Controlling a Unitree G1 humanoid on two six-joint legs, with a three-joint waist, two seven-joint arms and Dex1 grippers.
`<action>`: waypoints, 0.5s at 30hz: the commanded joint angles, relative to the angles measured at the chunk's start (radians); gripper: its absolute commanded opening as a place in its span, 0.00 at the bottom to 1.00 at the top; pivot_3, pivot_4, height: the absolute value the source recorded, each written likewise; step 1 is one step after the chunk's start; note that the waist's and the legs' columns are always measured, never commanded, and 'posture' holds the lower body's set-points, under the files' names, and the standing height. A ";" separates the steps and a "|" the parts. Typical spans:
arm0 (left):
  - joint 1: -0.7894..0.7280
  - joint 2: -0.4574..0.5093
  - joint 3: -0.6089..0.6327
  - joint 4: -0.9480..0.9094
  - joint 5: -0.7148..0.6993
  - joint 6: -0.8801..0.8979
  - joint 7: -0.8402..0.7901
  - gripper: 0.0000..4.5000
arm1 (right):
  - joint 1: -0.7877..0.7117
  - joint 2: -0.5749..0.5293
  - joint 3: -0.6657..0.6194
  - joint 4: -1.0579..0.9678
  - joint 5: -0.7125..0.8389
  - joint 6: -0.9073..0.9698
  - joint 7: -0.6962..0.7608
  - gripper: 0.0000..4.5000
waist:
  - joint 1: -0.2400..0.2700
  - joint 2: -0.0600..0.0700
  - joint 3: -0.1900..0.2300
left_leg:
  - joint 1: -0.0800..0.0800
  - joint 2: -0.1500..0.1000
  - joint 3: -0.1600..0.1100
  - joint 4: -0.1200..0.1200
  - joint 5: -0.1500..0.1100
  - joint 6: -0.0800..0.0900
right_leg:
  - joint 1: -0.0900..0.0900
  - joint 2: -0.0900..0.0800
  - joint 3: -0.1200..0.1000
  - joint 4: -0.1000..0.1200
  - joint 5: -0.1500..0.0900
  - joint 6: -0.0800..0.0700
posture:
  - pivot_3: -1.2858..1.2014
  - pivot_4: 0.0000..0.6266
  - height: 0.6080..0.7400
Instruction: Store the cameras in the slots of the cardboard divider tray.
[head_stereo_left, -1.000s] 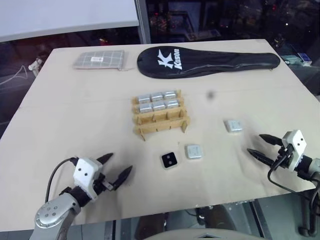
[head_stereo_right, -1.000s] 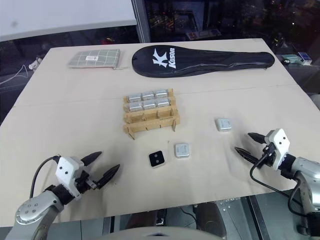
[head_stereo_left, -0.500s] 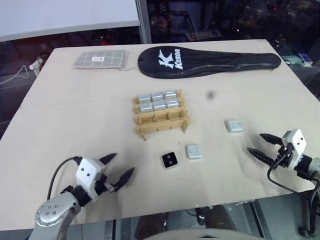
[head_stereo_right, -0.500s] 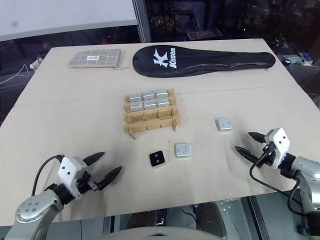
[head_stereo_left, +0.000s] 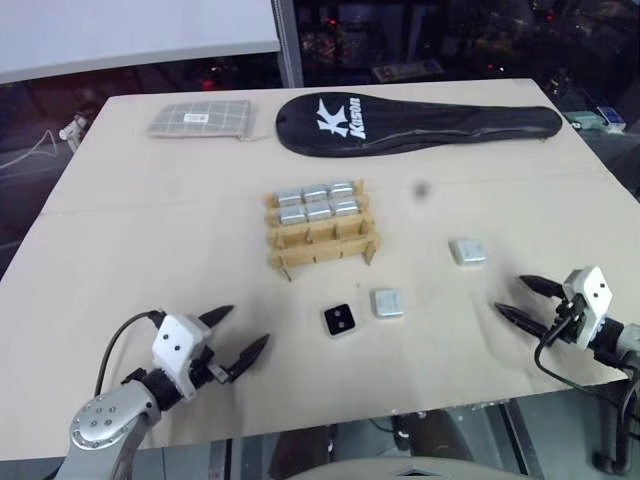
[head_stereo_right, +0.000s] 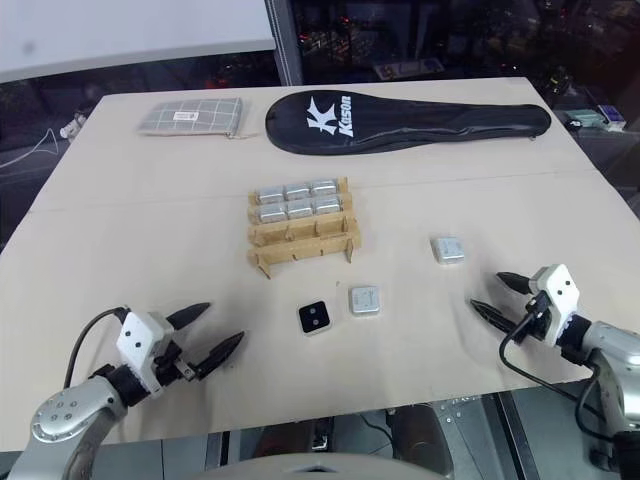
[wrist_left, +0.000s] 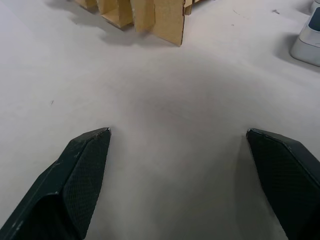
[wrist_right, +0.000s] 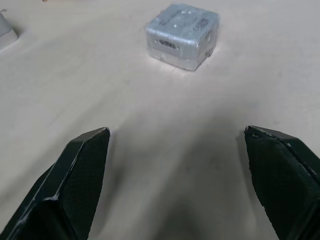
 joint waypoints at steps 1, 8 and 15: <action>-0.010 0.015 0.003 0.004 -0.003 -0.004 -0.011 1.00 | 0.008 0.006 -0.028 -0.030 0.005 -0.015 -0.016 0.95 | 0.000 0.000 0.000 | 0.000 0.000 0.000 0.000 0.000 0.000 | 0.000 0.000 0.000 0.000 0.000 0.000 | 0.52 0.24 1.00; -0.062 0.045 0.027 0.018 -0.064 0.009 -0.076 1.00 | 0.013 0.086 -0.016 -0.095 -0.036 0.000 -0.171 0.95 | 0.000 0.000 0.000 | 0.000 0.000 0.000 0.000 0.000 0.000 | 0.000 0.000 0.000 0.000 0.000 0.000 | 0.52 0.24 1.00; -0.094 0.129 0.097 0.057 -0.221 0.030 -0.267 1.00 | 0.008 0.207 0.047 -0.209 -0.090 0.083 -0.358 0.95 | -0.001 0.000 0.000 | -0.001 0.002 0.000 0.000 0.000 0.000 | -0.002 0.000 0.000 0.000 0.000 0.000 | 0.52 0.24 1.00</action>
